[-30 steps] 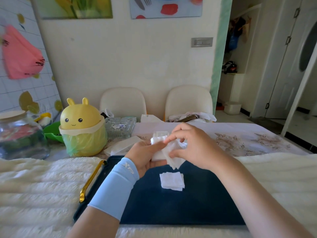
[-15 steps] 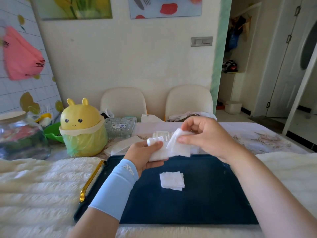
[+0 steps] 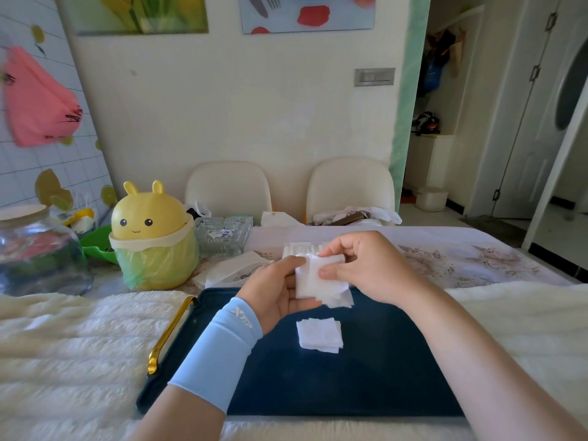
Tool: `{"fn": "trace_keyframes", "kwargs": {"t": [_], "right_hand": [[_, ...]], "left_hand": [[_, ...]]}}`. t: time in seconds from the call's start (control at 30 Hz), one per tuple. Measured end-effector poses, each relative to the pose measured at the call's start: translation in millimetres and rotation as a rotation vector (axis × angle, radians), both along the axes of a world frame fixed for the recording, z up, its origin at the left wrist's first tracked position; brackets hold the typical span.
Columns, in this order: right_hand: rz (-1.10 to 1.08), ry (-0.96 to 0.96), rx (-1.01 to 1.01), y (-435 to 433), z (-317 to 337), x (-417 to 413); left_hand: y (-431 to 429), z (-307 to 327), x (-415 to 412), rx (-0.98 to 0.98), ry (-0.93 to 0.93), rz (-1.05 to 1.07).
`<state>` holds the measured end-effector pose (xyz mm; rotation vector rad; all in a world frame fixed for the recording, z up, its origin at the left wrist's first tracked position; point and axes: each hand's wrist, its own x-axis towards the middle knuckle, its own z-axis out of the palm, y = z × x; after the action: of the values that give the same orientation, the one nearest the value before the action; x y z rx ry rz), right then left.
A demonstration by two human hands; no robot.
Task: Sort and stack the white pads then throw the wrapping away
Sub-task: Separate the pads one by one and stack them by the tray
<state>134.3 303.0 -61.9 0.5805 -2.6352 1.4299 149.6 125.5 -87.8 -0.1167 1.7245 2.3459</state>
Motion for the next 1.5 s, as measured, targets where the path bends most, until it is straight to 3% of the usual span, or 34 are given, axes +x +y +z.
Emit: {"fn": "trace_keyframes", "kwargs": {"t": [0.23,0.5,0.57,0.7,0.73,0.83,0.93,1.1,1.23,1.37,1.5], "right_hand": [[0.025,0.008,-0.115,-5,-2,3],[-0.098,0.099,-0.045,-12,-12,-4],[-0.096,0.063,-0.133,-11,-11,-5],[0.012,-0.205,-0.564,-1,2,-2],[-0.005,-0.210,-0.575,4,4,-4],[-0.039,-0.284,-0.285,17,0,-8],[0.041,-0.479,-0.309,15,-10,-11],[-0.055,-0.446,-0.345,14,-13,-15],[-0.241,-0.265,-0.342,22,-10,-18],[-0.079,-0.190,-0.481,12,5,-7],[-0.048,-0.162,-0.348,-8,-2,-2]], "left_hand": [[0,-1,2,-0.059,0.041,-0.063],[1,-1,6,-0.080,0.119,-0.169],[-1,-4,5,-0.068,0.138,-0.188],[-4,-4,3,0.019,0.096,-0.130],[-5,-4,2,0.044,0.085,-0.115],[-7,-4,2,0.071,0.081,-0.097],[-6,-3,1,0.054,0.077,-0.098],[-5,-7,-6,0.051,0.022,0.050],[-7,-14,-11,-0.068,0.005,0.203],[-5,-15,-11,-0.137,0.032,0.208],[1,-11,-8,-0.074,0.039,0.089]]}}
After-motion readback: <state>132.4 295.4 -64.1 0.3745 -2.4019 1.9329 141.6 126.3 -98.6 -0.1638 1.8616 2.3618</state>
